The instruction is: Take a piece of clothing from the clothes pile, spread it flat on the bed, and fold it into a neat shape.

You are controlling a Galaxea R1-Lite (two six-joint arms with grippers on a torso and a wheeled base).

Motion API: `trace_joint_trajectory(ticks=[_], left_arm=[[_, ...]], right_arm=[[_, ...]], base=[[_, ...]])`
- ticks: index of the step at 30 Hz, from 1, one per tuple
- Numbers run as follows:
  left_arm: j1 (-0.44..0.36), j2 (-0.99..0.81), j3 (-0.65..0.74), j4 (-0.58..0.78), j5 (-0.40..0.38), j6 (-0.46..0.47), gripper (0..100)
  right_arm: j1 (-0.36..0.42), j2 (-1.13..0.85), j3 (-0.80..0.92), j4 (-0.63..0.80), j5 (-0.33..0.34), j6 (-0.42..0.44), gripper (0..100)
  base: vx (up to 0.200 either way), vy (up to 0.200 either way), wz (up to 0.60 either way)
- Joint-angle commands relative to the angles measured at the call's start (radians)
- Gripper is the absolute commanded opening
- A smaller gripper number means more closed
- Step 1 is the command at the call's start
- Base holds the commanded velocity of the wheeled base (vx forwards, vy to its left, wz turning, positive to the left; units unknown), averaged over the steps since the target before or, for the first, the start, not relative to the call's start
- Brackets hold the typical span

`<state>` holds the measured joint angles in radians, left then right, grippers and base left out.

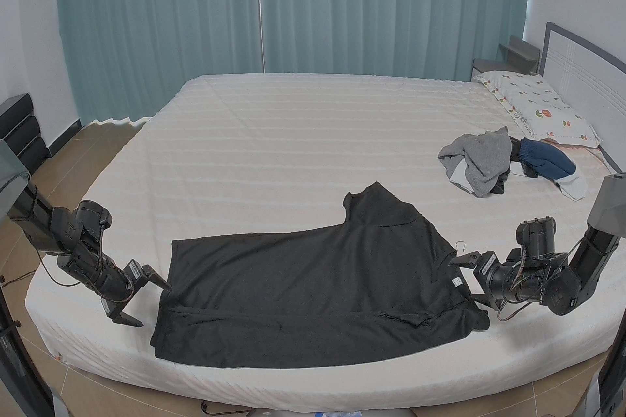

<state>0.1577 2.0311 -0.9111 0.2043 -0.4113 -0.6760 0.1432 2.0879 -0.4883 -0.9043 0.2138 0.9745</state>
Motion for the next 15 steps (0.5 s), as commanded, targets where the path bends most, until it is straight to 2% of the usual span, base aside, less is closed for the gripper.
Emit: trace_joint_trajectory(ticks=[1, 6, 7, 15], left_arm=[[0.0, 0.0, 0.0, 0.0, 0.0, -0.001, 100], [0.0, 0.0, 0.0, 0.0, 0.0, -0.001, 100], [0.0, 0.0, 0.0, 0.0, 0.0, -0.001, 100], [0.0, 0.0, -0.002, 0.0, 0.0, -0.001, 100]], right_arm=[[0.015, 0.046, -0.013, -0.002, 0.001, 0.0, 100], [0.015, 0.098, -0.033, -0.018, -0.001, -0.002, 100], [0.016, 0.106, -0.033, -0.019, -0.001, -0.002, 0], [0.038, 0.139, -0.044, -0.022, -0.011, -0.005, 0]], base=[[0.0, 0.0, 0.0], [0.0, 0.0, 0.0], [0.0, 0.0, 0.0], [0.0, 0.0, 0.0]])
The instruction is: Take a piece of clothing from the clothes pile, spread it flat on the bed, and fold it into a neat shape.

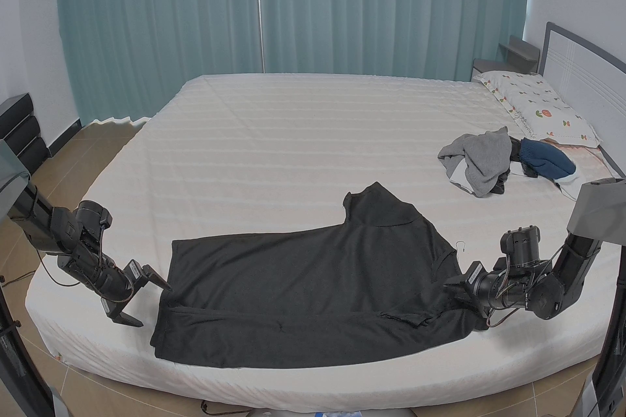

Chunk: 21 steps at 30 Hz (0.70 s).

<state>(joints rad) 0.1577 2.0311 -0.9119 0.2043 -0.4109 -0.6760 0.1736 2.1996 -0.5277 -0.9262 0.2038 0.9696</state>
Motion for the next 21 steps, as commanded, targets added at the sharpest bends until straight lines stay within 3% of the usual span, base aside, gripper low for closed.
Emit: trace_joint_trajectory(ticks=[1, 10, 12, 13, 16, 21], left_arm=[[0.0, 0.0, -0.001, 0.0, 0.0, -0.001, 100], [0.0, 0.0, -0.001, 0.0, 0.0, -0.001, 100], [0.0, 0.0, 0.001, 0.0, 0.0, -0.001, 100], [0.0, 0.0, 0.001, 0.0, -0.002, -0.001, 100], [0.0, 0.0, 0.001, 0.0, -0.002, 0.001, 100], [0.0, 0.0, 0.001, 0.0, -0.002, 0.001, 100]], right_arm=[[0.007, 0.028, -0.005, 0.0, -0.001, 0.0, 0], [-0.014, -0.02, -0.003, 0.003, -0.003, -0.005, 0], [-0.019, -0.021, -0.003, 0.001, -0.001, -0.038, 0], [-0.019, -0.02, -0.005, 0.001, -0.001, -0.054, 100], [-0.019, -0.012, -0.008, -0.002, -0.001, -0.111, 100], [-0.025, 0.008, -0.032, 0.0, 0.06, -0.241, 100]], base=[[0.0, 0.0, 0.0], [0.0, 0.0, 0.0], [0.0, 0.0, 0.0], [0.0, 0.0, 0.0], [0.0, 0.0, 0.0], [0.0, 0.0, 0.0]])
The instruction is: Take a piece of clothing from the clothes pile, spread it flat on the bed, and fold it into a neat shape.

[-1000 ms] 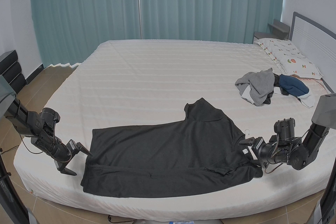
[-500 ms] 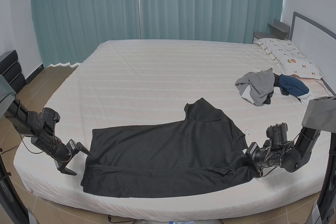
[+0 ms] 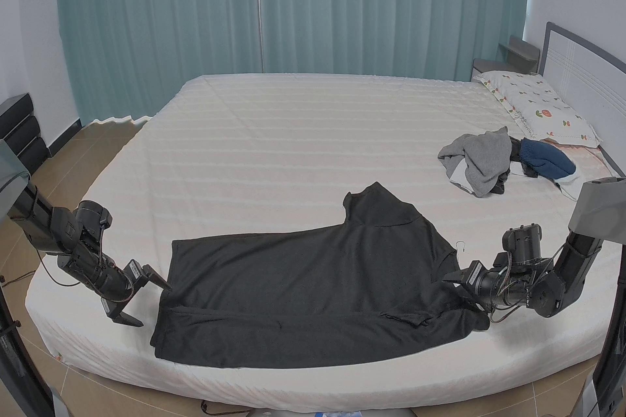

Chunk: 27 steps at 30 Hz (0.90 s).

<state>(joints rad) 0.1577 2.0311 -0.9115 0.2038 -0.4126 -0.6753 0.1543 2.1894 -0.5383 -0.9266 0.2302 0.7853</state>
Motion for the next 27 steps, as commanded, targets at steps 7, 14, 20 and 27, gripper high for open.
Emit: trace_joint_trajectory(ticks=[7, 14, 20, 27], left_arm=[[0.0, 0.0, 0.0, 0.0, 0.0, -0.001, 100], [0.0, 0.0, 0.0, 0.0, 0.0, 0.0, 100], [0.0, 0.0, 0.0, 0.0, 0.0, 0.0, 100], [0.0, 0.0, 0.0, 0.0, 0.0, 0.0, 100]], right_arm=[[-0.062, 0.046, -0.069, 0.0, 0.187, -0.196, 100], [-0.068, 0.086, -0.095, 0.0, 0.219, -0.253, 100], [-0.074, 0.102, -0.1, -0.001, 0.222, -0.288, 100], [-0.082, 0.092, -0.068, 0.0, 0.235, -0.324, 0]], base=[[0.0, 0.0, 0.0], [0.0, 0.0, 0.0], [0.0, 0.0, 0.0], [0.0, 0.0, 0.0]])
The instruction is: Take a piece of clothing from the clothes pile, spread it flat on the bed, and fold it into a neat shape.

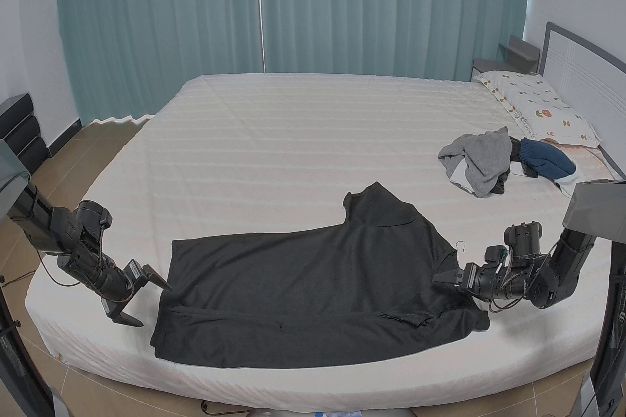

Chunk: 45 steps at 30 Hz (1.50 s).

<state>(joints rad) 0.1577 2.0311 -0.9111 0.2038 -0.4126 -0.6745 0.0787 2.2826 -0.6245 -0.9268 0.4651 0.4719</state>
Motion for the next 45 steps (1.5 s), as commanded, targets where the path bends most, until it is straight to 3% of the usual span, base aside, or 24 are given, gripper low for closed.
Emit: trace_joint_trajectory(ticks=[1, 12, 21, 30, 41, 45], left_arm=[[0.0, 0.0, 0.0, 0.0, 0.0, 0.0, 100], [0.0, 0.0, 0.0, 0.0, 0.0, 0.0, 100], [0.0, 0.0, 0.0, 0.0, 0.0, 0.0, 100], [0.0, 0.0, 0.0, 0.0, 0.0, 0.0, 100], [0.0, 0.0, 0.0, 0.0, 0.0, 0.0, 100], [0.0, 0.0, 0.0, 0.0, 0.0, 0.0, 100]], right_arm=[[-0.01, -0.005, 0.031, -0.001, 0.001, -0.018, 0], [-0.033, -0.067, 0.089, 0.0, 0.004, -0.035, 0], [-0.03, -0.183, 0.137, 0.017, 0.049, 0.019, 0], [-0.031, -0.23, 0.131, 0.062, 0.049, 0.097, 0], [-0.047, -0.345, 0.123, 0.281, 0.046, 0.117, 0], [-0.047, -0.402, 0.086, 0.402, 0.037, 0.168, 0]], base=[[0.0, 0.0, 0.0], [0.0, 0.0, 0.0], [0.0, 0.0, 0.0], [0.0, 0.0, 0.0], [0.0, 0.0, 0.0], [0.0, 0.0, 0.0]])
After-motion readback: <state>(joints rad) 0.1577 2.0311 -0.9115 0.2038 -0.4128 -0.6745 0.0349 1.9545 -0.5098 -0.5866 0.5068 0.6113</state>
